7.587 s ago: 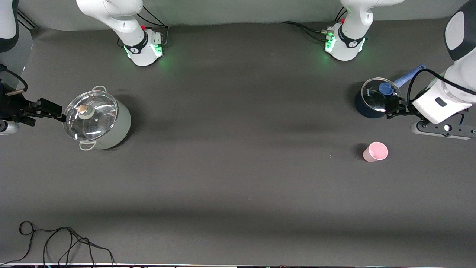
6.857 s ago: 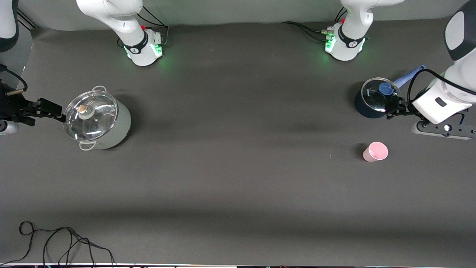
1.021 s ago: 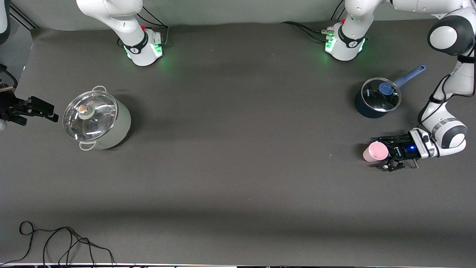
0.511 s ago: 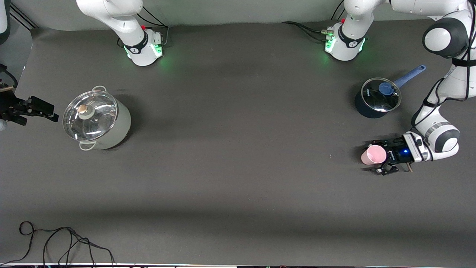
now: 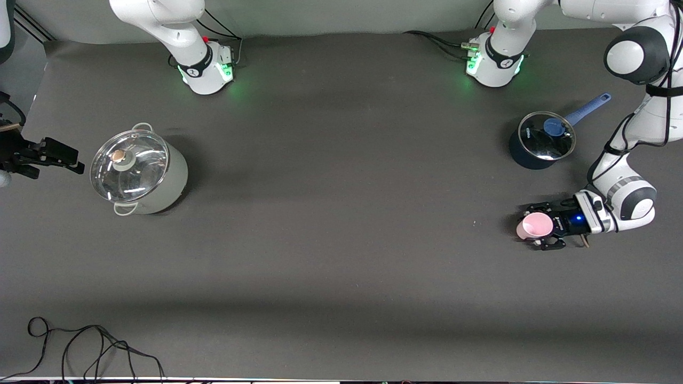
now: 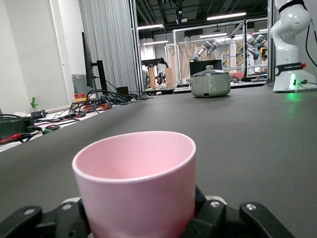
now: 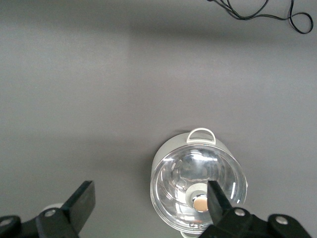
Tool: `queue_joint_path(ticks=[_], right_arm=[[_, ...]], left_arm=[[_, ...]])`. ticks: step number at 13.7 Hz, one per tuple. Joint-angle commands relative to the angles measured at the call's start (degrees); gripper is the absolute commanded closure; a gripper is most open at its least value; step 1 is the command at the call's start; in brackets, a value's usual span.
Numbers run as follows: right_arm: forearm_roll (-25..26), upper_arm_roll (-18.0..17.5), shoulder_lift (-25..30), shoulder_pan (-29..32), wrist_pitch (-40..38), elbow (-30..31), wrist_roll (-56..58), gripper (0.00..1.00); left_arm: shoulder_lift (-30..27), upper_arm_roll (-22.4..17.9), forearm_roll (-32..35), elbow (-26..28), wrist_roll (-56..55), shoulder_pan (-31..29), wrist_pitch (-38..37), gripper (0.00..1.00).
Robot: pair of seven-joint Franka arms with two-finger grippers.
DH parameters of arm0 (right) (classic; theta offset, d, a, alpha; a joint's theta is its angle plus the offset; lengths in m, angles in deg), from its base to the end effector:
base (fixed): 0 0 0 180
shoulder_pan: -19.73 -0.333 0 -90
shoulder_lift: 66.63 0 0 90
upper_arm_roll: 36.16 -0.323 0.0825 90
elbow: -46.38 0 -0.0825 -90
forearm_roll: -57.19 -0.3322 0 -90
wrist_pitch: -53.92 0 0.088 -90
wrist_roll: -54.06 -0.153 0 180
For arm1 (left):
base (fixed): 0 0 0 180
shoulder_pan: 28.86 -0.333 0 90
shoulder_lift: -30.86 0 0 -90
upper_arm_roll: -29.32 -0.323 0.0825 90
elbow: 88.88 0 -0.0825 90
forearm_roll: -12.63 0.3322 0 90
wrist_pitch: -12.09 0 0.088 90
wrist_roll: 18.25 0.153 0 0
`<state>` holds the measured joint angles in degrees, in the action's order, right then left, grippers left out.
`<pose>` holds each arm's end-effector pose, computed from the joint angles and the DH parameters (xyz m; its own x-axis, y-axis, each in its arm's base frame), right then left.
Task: Transfer pink cup from left to right arm
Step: 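Close the left gripper on the pink cup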
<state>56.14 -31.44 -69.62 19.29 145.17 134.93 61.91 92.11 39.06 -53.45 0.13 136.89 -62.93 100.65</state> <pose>0.5196 -0.0350 0.5715 0.9981 0.0619 -0.0029 0.0619 -0.9980 -0.0146 0.5657 0.1120 0.0916 -0.0985 -0.0580 0.9934 -0.9853 -0.1342 -0.1055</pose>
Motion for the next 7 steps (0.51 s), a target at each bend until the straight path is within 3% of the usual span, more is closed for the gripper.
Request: queue_joint_path(ticks=[1, 4, 7], right_arm=[[0.3, 0.3, 0.9, -0.4, -0.3, 0.3, -3.0, 0.00], [0.3, 0.2, 0.9, -0.4, -0.3, 0.4, -3.4, 0.00], [0.4, 0.3, 0.9, -0.4, -0.3, 0.5, -3.4, 0.00]], left_arm=[[1.2, -0.2, -1.7, -1.2, 2.6, 2.7, 0.5, 1.00], [0.8, 3.6, -1.7, -4.1, 2.4, 3.4, 0.8, 1.00], [0.8, 11.9, -2.5, -5.3, 0.9, 4.5, 6.8, 1.00]])
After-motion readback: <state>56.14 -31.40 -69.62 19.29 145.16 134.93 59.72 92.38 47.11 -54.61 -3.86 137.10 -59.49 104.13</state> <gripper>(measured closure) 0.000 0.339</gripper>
